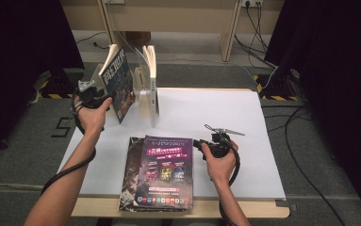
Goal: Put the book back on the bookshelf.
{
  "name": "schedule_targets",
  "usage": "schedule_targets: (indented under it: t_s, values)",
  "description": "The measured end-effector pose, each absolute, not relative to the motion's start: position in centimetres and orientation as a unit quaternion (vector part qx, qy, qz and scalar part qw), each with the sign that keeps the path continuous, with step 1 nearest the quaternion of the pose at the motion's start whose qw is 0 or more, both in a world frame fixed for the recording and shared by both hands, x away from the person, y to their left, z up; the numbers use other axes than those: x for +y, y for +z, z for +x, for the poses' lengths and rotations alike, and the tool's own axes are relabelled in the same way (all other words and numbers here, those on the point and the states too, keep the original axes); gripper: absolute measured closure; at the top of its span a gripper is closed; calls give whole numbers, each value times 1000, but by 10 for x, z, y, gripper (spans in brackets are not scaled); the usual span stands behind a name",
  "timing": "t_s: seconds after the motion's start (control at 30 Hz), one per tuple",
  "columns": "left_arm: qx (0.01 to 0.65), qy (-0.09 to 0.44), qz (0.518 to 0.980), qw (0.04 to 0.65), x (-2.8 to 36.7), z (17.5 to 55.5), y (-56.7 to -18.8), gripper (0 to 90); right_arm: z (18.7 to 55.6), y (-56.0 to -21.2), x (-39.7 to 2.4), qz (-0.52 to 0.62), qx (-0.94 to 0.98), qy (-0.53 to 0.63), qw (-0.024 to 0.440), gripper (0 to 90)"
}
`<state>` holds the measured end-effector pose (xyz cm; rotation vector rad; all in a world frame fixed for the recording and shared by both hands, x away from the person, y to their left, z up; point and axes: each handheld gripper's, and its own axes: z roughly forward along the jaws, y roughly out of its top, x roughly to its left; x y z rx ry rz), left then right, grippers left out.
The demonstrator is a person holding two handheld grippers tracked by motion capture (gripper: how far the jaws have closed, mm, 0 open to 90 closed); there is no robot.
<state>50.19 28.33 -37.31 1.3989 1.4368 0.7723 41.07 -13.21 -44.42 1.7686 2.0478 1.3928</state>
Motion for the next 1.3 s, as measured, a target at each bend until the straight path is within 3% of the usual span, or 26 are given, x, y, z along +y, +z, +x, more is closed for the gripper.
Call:
schedule_targets:
  t_s: [0.47, 0.67, 0.97, 1.2, 1.3]
  values:
    - [599, 271, 597, 459, 288, 477, -396, 448, 417, -444, -120, 580, 686, 437, 44, 647]
    - [606, 194, 624, 454, 284, 460, -414, 447, 419, -443, -119, 586, 690, 422, 42, 628]
    - [593, 155, 660, 435, 266, 433, -440, 446, 422, -446, -119, 598, 696, 396, 29, 604]
    - [573, 73, 688, 440, 238, 416, -456, 443, 426, -453, -114, 604, 706, 370, 11, 577]
    - [565, 68, 704, 426, 228, 413, -464, 443, 428, -459, -112, 601, 714, 359, 6, 566]
